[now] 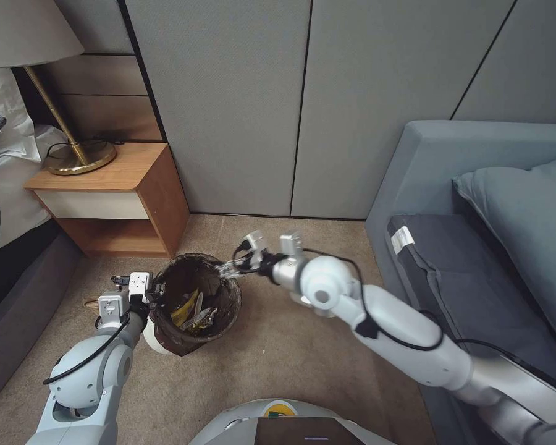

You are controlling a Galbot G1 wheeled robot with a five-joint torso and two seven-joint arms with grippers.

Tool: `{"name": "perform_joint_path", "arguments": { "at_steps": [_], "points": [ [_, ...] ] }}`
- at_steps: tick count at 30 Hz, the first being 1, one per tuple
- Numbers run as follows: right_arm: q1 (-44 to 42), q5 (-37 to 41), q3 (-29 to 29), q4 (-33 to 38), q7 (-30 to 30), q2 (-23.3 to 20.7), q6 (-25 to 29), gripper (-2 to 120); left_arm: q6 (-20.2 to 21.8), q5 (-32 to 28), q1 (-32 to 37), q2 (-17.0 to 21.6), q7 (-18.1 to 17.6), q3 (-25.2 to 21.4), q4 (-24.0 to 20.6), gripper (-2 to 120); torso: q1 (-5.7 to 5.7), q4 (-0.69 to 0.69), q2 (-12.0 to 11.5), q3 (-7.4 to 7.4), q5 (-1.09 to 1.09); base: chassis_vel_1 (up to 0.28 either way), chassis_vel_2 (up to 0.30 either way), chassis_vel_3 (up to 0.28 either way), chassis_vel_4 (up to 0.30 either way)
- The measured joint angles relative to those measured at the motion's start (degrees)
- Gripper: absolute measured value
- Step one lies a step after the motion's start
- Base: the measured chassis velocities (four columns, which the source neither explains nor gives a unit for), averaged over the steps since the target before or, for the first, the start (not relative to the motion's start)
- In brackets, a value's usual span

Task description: Pick up the trash bin, then pick up the garbage from the floor and place it into the trash bin.

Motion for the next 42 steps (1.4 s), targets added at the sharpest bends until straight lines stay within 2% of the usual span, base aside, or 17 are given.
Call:
{"name": "perform_joint_path", "arguments": {
  "at_steps": [1,5,6,7,8,9,10,12,14,15,17,18,21,22,26,30,42],
  "points": [
    [-2.00,-1.44,2.38,1.67,0.43,-1.35,0.69,100,0.00,-0.03,0.00,0.00,-0.06,-0.01,-0.13,7,0.00,-0.01,0.00,0.00,-0.01,0.000,0.000,0.000,0.000],
    [-3.68,-2.01,4.25,2.81,0.91,-2.04,1.18,100,0.00,-0.04,0.00,0.00,-0.07,-0.01,-0.24,7,0.00,0.00,0.00,0.00,-0.01,0.000,0.000,0.000,0.000],
    [-10.14,-3.48,11.37,6.22,2.38,-3.35,2.03,100,0.00,-0.04,-0.01,-0.04,-0.20,0.03,-0.55,7,0.00,-0.02,0.00,0.00,0.00,0.000,0.000,0.000,0.000],
    [-13.59,-5.20,15.44,7.75,2.39,-3.26,2.70,100,0.00,-0.05,-0.01,-0.07,-0.22,0.11,-0.71,7,0.00,0.05,0.00,0.00,-0.01,0.000,0.000,0.000,0.000],
    [-17.30,-6.76,19.91,9.14,2.47,-2.89,3.29,100,0.00,-0.01,-0.06,-0.07,-0.28,0.12,-0.75,7,0.00,-0.01,0.00,0.00,0.00,0.000,0.000,0.000,0.000],
    [-20.36,-8.36,23.73,10.25,2.28,-2.10,3.63,100,0.00,0.03,-0.13,-0.14,-0.29,0.14,-0.76,7,0.00,0.00,0.00,0.00,-0.01,0.000,0.000,0.000,0.000],
    [-20.36,-8.36,23.73,10.25,2.28,-2.10,3.63,100,0.00,0.03,-0.13,-0.14,-0.29,0.14,-0.76,7,0.00,0.00,0.00,0.00,-0.01,0.000,0.000,0.000,0.000],
    [-28.13,-13.57,32.43,12.10,0.59,0.96,5.33,100,0.00,0.04,-0.20,-0.38,-0.30,0.09,-0.83,7,0.00,0.01,0.00,0.00,0.00,0.000,0.000,0.000,0.000],
    [-30.53,-15.79,34.90,12.39,-0.06,2.11,6.02,100,0.00,0.02,-0.18,-0.41,-0.30,0.07,-0.84,7,0.00,0.01,0.00,0.00,-0.01,0.000,0.000,0.000,0.000],
    [-36.04,-21.29,40.08,12.96,-1.84,5.18,7.66,100,0.00,-0.05,-0.06,-0.44,-0.30,0.02,-0.87,7,0.00,0.00,0.00,0.00,-0.01,0.000,0.000,0.000,0.000],
    [-43.00,-28.67,45.96,13.49,-4.07,11.51,10.92,100,-0.22,-0.02,0.11,-0.49,-0.28,0.04,-0.87,7,0.00,-0.03,0.00,-0.01,0.00,0.000,0.000,0.000,0.000],
    [-43.00,-28.67,45.96,13.49,-4.07,11.51,10.92,100,-0.22,-0.02,0.11,-0.49,-0.28,0.04,-0.87,7,0.00,-0.03,0.00,-0.01,0.00,0.000,0.000,0.000,0.000],
    [-49.25,-37.45,50.99,12.81,-6.86,17.83,17.62,100,-0.74,0.09,0.18,-0.56,-0.27,0.55,-0.87,7,0.00,0.02,0.00,0.00,-0.02,0.000,0.000,0.000,0.000],
    [-49.25,-37.45,50.99,12.81,-6.86,17.83,17.62,100,-0.74,0.09,0.18,-0.56,-0.27,0.55,-0.87,7,0.00,0.02,0.00,0.00,-0.02,0.000,0.000,0.000,0.000],
    [-53.35,-41.18,55.83,12.76,-8.17,23.30,22.64,100,-1.93,0.27,0.73,-0.71,-0.28,0.79,-1.13,7,0.00,0.01,0.00,0.00,-0.02,0.000,0.000,0.000,0.000],
    [-55.80,-44.28,57.82,13.53,-9.41,25.62,25.44,100,-2.92,0.19,1.29,-0.52,-0.27,0.62,-1.41,7,0.00,0.00,0.00,-0.01,-0.02,0.000,0.000,0.000,0.000],
    [-54.84,-46.26,56.95,13.47,-9.67,25.60,26.35,100,-2.69,0.52,1.28,-0.44,-0.38,0.57,-2.72,7,0.00,0.01,0.00,0.00,-0.02,0.000,0.000,0.000,0.000]
  ]
}}
